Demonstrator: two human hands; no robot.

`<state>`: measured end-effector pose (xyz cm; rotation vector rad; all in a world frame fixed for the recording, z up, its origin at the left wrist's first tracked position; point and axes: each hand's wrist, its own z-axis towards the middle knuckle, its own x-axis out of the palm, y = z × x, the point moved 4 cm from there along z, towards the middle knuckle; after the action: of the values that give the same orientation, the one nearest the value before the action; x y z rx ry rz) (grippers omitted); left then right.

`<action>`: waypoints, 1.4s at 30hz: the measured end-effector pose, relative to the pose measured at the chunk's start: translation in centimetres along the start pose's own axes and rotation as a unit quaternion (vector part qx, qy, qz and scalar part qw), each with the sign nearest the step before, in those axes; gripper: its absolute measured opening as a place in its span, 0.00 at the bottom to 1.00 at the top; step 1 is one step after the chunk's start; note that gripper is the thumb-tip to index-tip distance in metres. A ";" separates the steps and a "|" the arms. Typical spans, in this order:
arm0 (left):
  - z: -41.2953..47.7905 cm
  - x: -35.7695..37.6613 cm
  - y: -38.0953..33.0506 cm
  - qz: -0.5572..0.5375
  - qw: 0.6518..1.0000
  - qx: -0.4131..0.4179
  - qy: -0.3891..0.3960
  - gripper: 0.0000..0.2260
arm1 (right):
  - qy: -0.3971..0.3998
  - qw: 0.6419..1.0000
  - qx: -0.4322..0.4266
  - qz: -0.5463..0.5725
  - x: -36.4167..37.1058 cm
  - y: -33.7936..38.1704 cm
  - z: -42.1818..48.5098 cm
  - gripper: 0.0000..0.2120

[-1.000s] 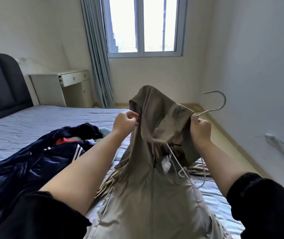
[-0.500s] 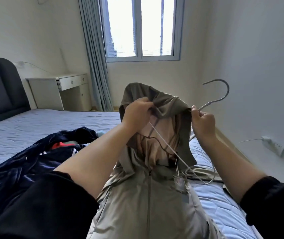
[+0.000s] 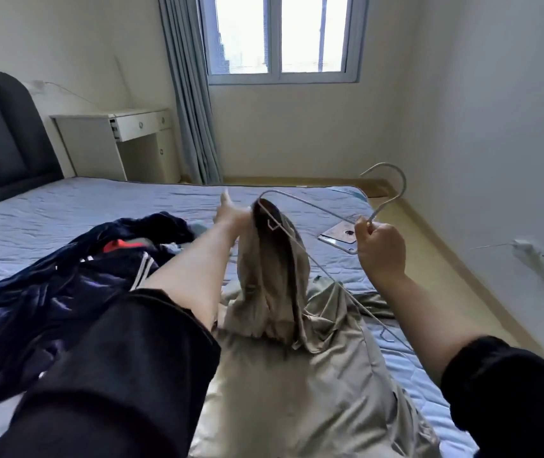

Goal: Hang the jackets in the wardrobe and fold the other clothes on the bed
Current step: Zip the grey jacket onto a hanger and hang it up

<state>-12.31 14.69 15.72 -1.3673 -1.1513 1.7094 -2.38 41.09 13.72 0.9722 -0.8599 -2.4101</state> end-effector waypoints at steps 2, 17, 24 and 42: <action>-0.4 0.6 7.1 -0.007 0.996 -0.085 0.011 0.34 | 0.008 1.000 0.021 -0.008 1.1 -0.9 -0.4 0.24; -4.5 7.7 23.9 0.263 0.950 -0.133 0.098 0.25 | 0.160 0.978 0.083 -0.106 9.0 -7.1 -7.2 0.24; -4.0 8.4 27.1 0.246 0.949 -0.185 0.067 0.18 | 0.123 0.979 0.151 -0.067 8.0 -9.4 -7.4 0.25; -2.8 5.6 8.9 -0.228 0.969 0.031 0.089 0.08 | 0.069 0.987 0.110 -0.094 6.1 -5.7 -4.1 0.23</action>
<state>-10.64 16.72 5.18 -1.0878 -1.1882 1.2579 -4.31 40.19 4.64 1.3433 -1.0415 -2.4014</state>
